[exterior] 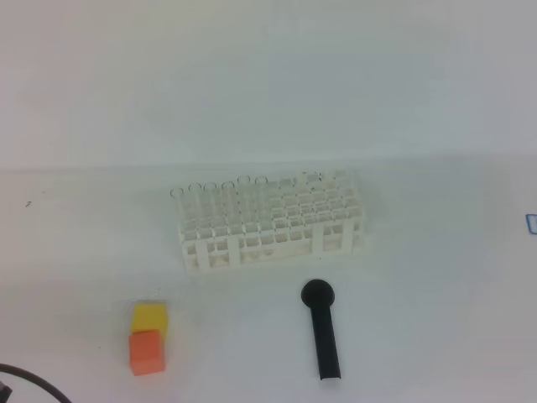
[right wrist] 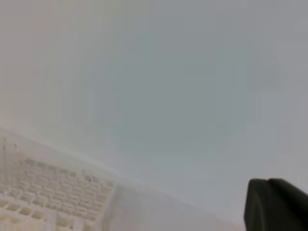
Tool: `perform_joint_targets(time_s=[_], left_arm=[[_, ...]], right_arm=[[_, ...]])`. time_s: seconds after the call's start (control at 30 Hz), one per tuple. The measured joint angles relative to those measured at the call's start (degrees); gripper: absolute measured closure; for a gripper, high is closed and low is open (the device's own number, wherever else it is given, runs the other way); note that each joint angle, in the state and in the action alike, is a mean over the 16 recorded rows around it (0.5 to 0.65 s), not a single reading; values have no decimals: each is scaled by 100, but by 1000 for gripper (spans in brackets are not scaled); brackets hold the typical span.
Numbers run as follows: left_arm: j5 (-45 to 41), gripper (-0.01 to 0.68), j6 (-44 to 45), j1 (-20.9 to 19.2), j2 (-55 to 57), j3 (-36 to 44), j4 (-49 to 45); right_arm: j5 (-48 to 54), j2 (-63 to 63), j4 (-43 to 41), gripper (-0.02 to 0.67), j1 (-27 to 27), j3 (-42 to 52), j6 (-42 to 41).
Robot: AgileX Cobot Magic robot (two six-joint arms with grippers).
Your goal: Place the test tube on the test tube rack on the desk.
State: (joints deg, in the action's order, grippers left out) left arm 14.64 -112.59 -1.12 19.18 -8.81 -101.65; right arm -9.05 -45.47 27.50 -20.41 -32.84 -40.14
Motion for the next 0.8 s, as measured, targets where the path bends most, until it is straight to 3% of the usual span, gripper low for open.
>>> perform_joint_targets(time_s=[0.4,0.8], left_arm=[[0,673,0,0,0,0,0],[0,673,0,0,0,0,0]], right_arm=[[1893,1647,-216,650,1753,7,-4],[2243,2062,-86,650,2163,34,-4]])
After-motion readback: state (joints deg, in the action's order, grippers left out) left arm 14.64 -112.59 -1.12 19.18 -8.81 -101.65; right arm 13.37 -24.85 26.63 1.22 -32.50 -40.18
